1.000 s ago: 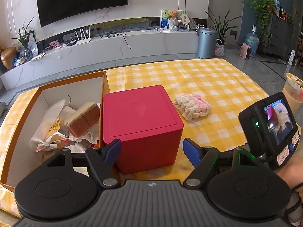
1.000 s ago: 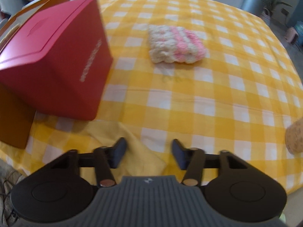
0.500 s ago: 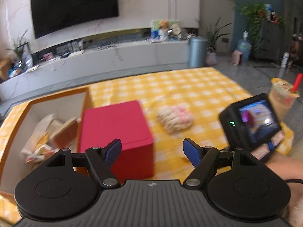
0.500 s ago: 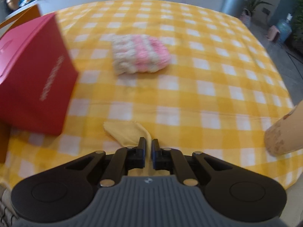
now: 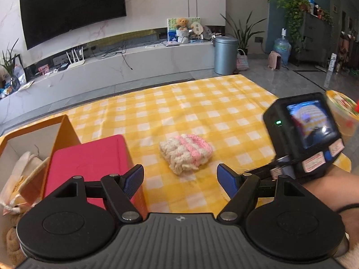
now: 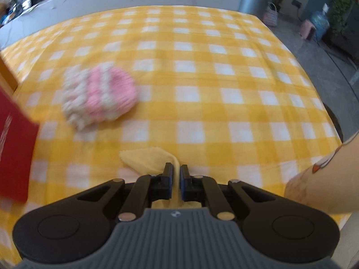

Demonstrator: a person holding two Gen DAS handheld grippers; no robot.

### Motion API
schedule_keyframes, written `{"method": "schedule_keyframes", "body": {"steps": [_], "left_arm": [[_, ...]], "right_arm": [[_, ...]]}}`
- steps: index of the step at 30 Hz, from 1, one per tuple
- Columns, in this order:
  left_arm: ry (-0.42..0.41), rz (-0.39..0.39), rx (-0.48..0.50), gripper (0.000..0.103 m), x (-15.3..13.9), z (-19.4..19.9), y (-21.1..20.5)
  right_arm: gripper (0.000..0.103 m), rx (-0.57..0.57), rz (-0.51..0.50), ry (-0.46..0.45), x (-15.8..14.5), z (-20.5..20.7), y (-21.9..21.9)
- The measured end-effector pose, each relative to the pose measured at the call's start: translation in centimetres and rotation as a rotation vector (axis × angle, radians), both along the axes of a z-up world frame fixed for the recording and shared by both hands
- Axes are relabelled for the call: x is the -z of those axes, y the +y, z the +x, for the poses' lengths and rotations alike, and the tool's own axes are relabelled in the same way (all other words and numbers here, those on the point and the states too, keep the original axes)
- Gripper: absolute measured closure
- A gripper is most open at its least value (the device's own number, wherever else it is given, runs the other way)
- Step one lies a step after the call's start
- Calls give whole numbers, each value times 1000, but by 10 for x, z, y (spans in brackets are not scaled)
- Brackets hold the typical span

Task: Organize soft objects
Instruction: 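Close the left tool on the pink crocheted hat while the right tool closes on the yellow cloth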

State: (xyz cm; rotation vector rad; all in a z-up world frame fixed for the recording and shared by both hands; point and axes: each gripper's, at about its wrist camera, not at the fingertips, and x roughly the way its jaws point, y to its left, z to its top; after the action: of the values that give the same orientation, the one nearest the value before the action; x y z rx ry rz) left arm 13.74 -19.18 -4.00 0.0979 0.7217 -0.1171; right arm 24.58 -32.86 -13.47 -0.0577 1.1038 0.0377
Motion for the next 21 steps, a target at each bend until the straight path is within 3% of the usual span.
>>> {"method": "schedule_keyframes", "body": {"steps": [6,9,17,21], "left_arm": [[37,-14,-38,15,15,38,-15],[44,-57,-30,14,25,54,-21],[71,-14,-91,14,56,86,-33],[48,70,-148,14,68,94,-37]], "right_arm": [[98,20,-3,-15,2,24,-14],[98,41,-63,-23,3,25,-17],[99,30,-92,-24,4,23,-22],[98,35,-89,-22,3,22,-22]]}}
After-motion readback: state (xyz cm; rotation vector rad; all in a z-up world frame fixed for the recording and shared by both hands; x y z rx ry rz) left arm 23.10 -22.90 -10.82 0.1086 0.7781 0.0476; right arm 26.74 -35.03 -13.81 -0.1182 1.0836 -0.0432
